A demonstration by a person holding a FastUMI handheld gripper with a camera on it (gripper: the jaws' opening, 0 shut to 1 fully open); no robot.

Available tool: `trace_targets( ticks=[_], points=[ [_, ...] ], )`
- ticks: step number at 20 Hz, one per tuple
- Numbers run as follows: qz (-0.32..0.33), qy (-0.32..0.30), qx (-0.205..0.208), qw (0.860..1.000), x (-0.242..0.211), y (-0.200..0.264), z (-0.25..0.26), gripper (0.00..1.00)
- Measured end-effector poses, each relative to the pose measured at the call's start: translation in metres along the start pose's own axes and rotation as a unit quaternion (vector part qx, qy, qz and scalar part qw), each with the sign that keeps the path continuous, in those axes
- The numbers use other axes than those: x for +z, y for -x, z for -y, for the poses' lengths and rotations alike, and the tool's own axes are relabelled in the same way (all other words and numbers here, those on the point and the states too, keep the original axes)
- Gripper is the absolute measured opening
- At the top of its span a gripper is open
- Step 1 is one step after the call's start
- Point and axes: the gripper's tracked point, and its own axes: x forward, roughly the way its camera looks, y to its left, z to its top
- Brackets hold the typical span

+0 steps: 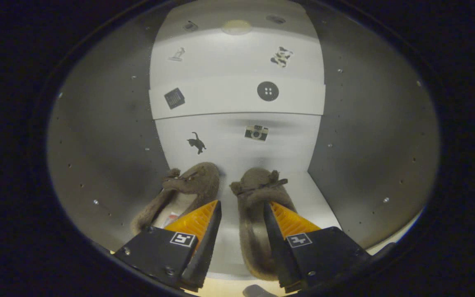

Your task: Open the shoe cabinet door, grab the shoes and put them into the shoe cabinet, then close the shoe cabinet door.

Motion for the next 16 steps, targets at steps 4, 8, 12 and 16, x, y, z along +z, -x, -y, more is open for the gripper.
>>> trace_targets(
  ticks=[4,8,12,16],
  points=[
    [0.059,0.017,0.008,0.998,0.008,0.073,-0.008,0.66],
    [0.111,0.015,0.031,0.993,0.001,0.167,-0.018,0.67],
    [0.145,0.011,0.037,0.989,-0.021,0.253,-0.010,1.00],
    [0.159,0.017,0.041,0.986,-0.054,0.323,0.007,1.00]
  ],
)
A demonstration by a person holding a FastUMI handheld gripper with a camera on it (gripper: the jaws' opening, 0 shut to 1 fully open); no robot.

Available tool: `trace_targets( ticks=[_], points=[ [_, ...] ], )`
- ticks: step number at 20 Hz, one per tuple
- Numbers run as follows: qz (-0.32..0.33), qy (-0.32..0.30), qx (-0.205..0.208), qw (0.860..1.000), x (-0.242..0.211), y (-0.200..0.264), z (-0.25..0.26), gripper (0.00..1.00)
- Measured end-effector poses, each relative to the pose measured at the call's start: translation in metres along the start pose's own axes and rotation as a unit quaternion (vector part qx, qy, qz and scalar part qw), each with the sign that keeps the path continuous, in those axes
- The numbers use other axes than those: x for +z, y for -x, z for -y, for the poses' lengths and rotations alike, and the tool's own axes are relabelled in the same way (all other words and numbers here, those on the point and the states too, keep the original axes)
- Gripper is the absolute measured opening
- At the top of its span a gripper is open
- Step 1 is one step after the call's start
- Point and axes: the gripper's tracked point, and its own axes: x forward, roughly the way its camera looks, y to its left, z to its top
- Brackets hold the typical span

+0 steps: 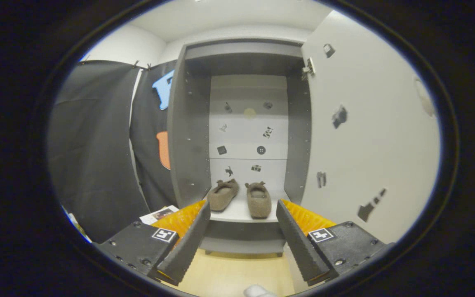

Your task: Open the shoe cabinet door, grab the shoes and put them into the shoe cabinet, then close the shoe cabinet door.

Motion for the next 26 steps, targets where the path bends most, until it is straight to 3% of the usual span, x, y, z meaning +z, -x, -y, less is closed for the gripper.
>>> trace_targets(
  ticks=[7,13,19,24,26],
  points=[
    [-0.002,0.011,0.016,1.000,-0.037,0.121,0.018,1.00],
    [-0.016,-0.014,-0.030,0.999,-0.062,0.198,0.090,1.00],
    [0.000,-0.049,-0.078,0.996,-0.056,0.209,0.189,1.00],
    [0.002,-0.055,-0.069,0.996,-0.044,0.188,0.254,1.00],
    [-0.003,-0.057,-0.045,0.997,-0.042,0.171,0.262,1.00]
  ],
)
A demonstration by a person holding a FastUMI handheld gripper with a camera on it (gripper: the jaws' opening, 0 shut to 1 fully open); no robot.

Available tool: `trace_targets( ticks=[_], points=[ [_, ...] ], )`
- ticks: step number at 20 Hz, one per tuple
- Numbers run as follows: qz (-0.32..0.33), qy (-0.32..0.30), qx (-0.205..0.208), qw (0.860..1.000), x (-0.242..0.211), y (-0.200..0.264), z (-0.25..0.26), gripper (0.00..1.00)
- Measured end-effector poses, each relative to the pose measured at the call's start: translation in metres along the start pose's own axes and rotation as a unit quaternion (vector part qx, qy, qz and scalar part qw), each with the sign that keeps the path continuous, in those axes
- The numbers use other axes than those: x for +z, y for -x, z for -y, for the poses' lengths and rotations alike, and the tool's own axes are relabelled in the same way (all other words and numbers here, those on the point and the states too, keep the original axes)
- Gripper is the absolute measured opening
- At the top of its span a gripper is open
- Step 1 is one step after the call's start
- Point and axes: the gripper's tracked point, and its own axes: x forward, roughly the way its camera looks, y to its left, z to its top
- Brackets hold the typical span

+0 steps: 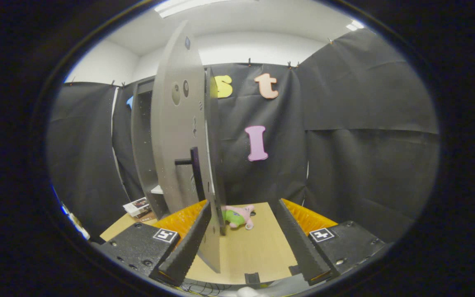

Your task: Open the shoe cabinet door, grab the shoes and put them into the shoe cabinet, then close the shoe cabinet door.

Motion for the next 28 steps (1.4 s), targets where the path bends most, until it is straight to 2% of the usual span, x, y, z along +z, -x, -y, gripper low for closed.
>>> trace_targets(
  ticks=[7,11,17,28],
  points=[
    [-0.013,0.007,0.081,0.997,0.010,-0.050,-0.012,1.00],
    [-0.014,0.016,0.096,0.995,0.013,-0.053,-0.022,0.99],
    [-0.023,0.019,0.096,0.995,0.008,-0.047,-0.054,0.97],
    [-0.032,0.008,0.076,0.997,-0.011,-0.060,-0.152,0.97]
  ],
)
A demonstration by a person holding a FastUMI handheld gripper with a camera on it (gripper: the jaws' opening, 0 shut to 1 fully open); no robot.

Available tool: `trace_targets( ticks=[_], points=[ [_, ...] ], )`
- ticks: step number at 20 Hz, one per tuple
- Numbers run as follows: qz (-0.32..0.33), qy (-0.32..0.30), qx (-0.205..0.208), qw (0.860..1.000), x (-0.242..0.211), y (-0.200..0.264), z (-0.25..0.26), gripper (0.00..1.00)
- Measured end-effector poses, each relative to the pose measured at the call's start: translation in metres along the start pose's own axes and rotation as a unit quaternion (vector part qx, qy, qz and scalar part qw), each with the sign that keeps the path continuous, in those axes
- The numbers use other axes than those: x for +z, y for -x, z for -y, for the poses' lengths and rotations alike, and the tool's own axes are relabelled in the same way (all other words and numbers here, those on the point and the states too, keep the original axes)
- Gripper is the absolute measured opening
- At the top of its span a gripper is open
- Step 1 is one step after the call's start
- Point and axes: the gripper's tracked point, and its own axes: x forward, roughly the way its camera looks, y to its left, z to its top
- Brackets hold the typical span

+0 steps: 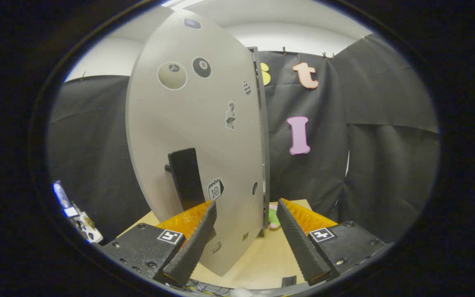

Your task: Open the shoe cabinet door, grab the shoes and put them into the shoe cabinet, then close the shoe cabinet door.

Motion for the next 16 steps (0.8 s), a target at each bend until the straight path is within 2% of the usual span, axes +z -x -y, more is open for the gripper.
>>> trace_targets(
  ticks=[4,10,16],
  points=[
    [-0.001,-0.001,-0.004,1.000,-0.005,-0.019,-0.030,0.97],
    [-0.006,0.007,0.026,1.000,-0.011,-0.055,-0.087,0.97],
    [0.007,0.023,0.025,0.999,-0.006,-0.054,-0.106,0.99]
  ],
)
